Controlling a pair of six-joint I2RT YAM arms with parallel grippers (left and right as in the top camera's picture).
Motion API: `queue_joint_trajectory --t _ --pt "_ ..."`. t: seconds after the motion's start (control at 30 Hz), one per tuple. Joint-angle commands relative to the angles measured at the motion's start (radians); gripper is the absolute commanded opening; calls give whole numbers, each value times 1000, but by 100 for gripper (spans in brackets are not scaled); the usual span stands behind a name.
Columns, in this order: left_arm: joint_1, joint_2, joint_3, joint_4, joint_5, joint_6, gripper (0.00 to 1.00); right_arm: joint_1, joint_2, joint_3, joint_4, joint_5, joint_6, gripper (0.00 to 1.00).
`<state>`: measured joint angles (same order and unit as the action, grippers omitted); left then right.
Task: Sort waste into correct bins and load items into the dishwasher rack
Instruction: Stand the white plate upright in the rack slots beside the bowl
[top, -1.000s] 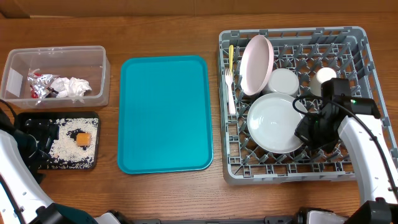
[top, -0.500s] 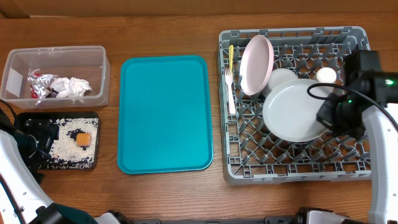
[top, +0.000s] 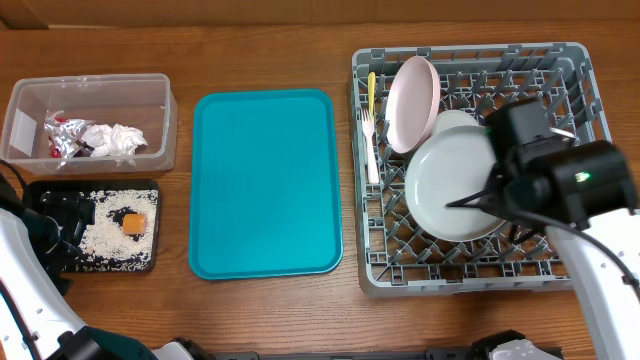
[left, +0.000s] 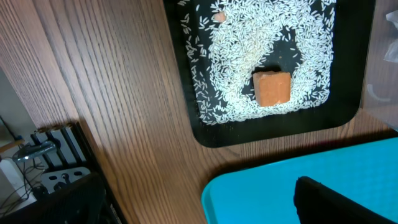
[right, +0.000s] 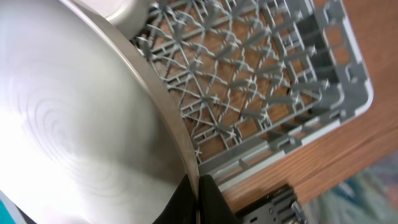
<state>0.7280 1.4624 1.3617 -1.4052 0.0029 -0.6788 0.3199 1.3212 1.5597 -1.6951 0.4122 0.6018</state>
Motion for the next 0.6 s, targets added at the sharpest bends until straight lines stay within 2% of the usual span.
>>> queue_joint_trajectory --t 0.0,0.57 --pt "-2 -11 -2 0 -11 -9 100 58 -10 9 1 124 47 4" --pt "-2 -11 -2 0 -11 -9 100 83 21 9 1 371 73 4"
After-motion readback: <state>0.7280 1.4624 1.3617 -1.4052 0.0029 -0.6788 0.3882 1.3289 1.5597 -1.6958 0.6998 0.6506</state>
